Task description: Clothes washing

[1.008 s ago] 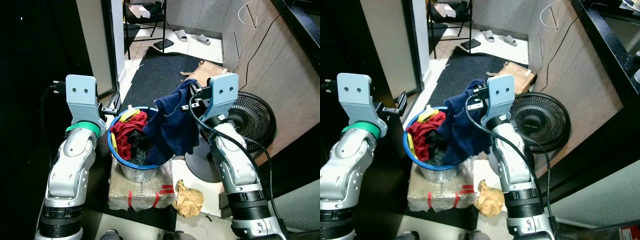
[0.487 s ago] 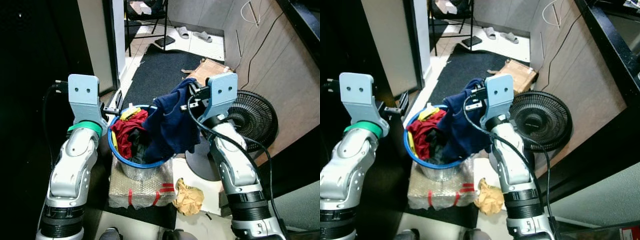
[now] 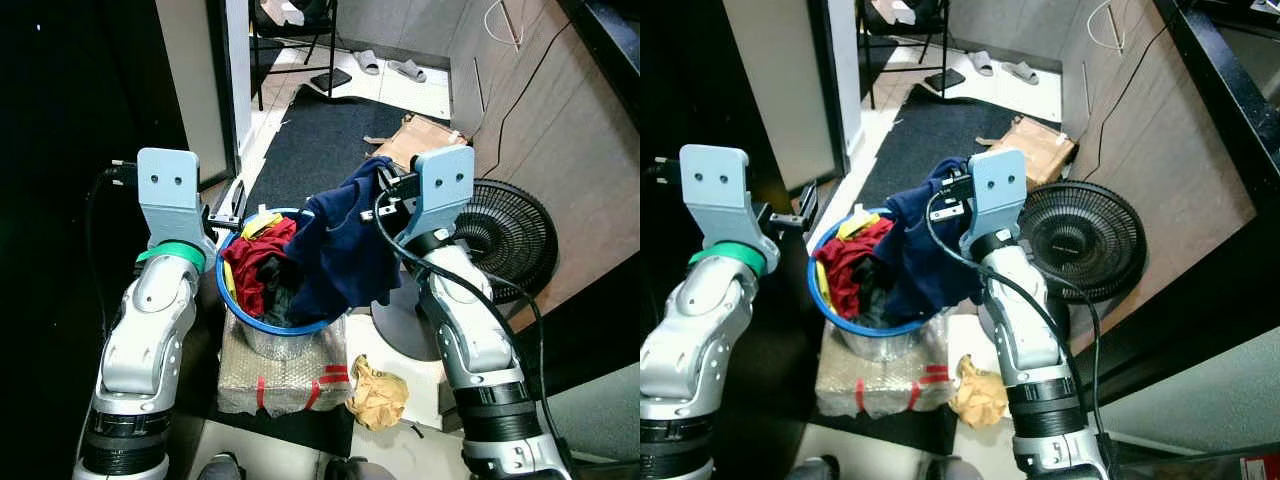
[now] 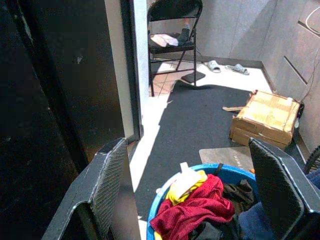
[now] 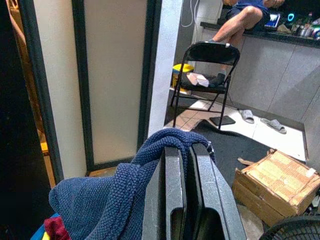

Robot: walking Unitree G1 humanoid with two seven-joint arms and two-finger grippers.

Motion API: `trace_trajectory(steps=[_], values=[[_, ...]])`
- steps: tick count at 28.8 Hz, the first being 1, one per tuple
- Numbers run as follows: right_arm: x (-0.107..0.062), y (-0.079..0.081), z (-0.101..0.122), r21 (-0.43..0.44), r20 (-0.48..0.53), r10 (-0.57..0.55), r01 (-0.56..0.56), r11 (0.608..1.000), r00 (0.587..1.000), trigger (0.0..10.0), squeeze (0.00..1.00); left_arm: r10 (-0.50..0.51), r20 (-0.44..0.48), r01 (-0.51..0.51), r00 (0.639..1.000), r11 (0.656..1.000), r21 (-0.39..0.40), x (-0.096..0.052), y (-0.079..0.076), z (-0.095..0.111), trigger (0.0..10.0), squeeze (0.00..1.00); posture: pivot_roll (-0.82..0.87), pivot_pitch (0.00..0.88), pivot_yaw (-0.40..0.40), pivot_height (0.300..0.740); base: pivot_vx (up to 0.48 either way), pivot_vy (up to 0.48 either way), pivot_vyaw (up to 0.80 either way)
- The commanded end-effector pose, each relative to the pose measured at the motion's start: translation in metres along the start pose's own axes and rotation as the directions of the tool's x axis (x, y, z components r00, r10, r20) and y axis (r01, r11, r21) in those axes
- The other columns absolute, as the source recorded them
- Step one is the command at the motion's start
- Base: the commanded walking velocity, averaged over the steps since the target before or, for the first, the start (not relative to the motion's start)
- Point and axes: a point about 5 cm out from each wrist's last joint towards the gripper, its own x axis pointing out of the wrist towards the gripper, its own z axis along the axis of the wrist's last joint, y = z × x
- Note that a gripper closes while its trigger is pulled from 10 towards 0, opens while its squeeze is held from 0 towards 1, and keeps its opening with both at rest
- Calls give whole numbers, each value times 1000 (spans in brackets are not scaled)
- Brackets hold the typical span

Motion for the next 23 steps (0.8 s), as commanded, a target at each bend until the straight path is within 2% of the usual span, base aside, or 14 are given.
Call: trace_trajectory(steps=[1,23], values=[[-2,-6,1,9,0,-26,26,1000,1000,10000,0,-19,10,19,1000,1000,-4,-1,-7,2,10000,0,52,79,-53,740,0,0,-800],[-1,-5,1,7,-5,-29,30,1000,1000,10000,0,-16,13,16,1000,1000,4,0,-4,4,10000,0,53,77,-47,740,0,0,-800]])
